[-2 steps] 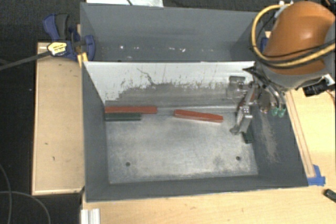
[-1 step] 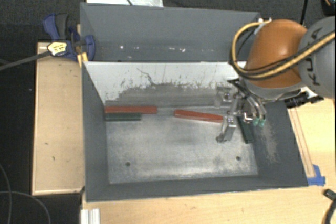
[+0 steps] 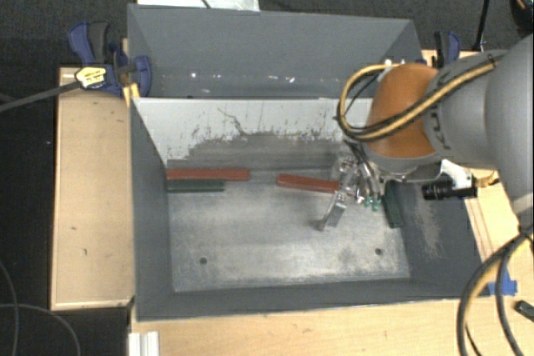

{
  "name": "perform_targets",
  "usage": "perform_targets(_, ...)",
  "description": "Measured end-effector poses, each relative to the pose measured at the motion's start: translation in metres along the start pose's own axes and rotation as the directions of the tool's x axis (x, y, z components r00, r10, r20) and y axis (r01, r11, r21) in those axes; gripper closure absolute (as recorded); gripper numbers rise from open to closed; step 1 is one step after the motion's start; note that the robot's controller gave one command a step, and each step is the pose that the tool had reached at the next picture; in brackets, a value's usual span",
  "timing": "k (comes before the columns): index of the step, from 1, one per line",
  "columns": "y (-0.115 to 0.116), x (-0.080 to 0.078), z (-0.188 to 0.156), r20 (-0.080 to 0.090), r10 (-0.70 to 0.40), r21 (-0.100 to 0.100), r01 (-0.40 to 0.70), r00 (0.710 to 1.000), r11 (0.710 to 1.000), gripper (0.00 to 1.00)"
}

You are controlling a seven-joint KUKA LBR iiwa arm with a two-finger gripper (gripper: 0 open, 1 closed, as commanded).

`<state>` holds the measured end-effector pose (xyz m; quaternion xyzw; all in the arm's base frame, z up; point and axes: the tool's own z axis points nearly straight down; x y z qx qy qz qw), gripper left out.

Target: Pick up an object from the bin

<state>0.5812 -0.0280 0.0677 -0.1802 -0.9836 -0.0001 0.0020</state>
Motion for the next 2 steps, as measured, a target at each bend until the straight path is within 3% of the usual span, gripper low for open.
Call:
perform_targets(1, 0.001, -0.001, -0.003, 0.005, -0.005, -0.001, 0.005, 1.0, 1.0, 1.0)
perform_targets(2, -0.021, 0.003, -0.194, 0.014, -0.443, 0.003, 0.443, 0.896, 0.896, 1.0)
